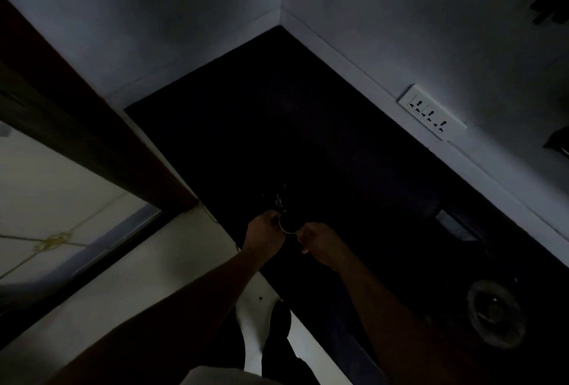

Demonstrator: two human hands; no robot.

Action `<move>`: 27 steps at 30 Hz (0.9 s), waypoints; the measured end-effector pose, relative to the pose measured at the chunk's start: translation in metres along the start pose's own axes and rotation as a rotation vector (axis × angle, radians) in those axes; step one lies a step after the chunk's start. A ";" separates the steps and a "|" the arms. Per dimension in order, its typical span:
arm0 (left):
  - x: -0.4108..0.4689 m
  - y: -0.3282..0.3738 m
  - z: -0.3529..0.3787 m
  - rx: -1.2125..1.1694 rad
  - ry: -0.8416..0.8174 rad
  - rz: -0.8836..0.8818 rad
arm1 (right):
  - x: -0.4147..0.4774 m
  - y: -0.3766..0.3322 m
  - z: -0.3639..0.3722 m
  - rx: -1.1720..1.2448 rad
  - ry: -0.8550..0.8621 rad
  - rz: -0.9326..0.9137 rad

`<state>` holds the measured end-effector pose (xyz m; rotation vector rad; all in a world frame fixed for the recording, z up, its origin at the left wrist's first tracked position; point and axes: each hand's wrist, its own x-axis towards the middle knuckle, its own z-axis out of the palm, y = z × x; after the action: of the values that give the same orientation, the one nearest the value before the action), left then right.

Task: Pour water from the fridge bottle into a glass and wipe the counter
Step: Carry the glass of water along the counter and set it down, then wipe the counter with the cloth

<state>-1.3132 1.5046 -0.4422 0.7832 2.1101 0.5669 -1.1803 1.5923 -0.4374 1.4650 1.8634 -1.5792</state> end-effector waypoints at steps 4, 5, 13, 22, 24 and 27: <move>-0.005 0.003 -0.005 0.002 -0.049 -0.005 | -0.002 0.002 0.000 -0.028 0.022 -0.026; -0.008 0.003 -0.007 0.005 -0.061 -0.012 | -0.007 0.001 -0.001 -0.023 0.046 -0.035; -0.039 -0.003 -0.045 0.253 0.014 0.117 | -0.074 -0.004 -0.011 -0.332 0.318 -0.224; -0.097 0.063 -0.074 0.759 0.044 0.582 | -0.163 -0.017 0.000 -0.610 0.675 -0.115; -0.108 0.076 -0.067 0.820 -0.047 0.657 | -0.182 -0.011 0.005 -0.603 0.705 -0.037; -0.127 0.090 -0.048 0.935 -0.137 0.759 | -0.211 0.006 0.012 -0.536 0.725 0.087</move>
<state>-1.2592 1.4741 -0.2910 2.1121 1.8444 -0.1708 -1.0870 1.4766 -0.2871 1.9344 2.2824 -0.4277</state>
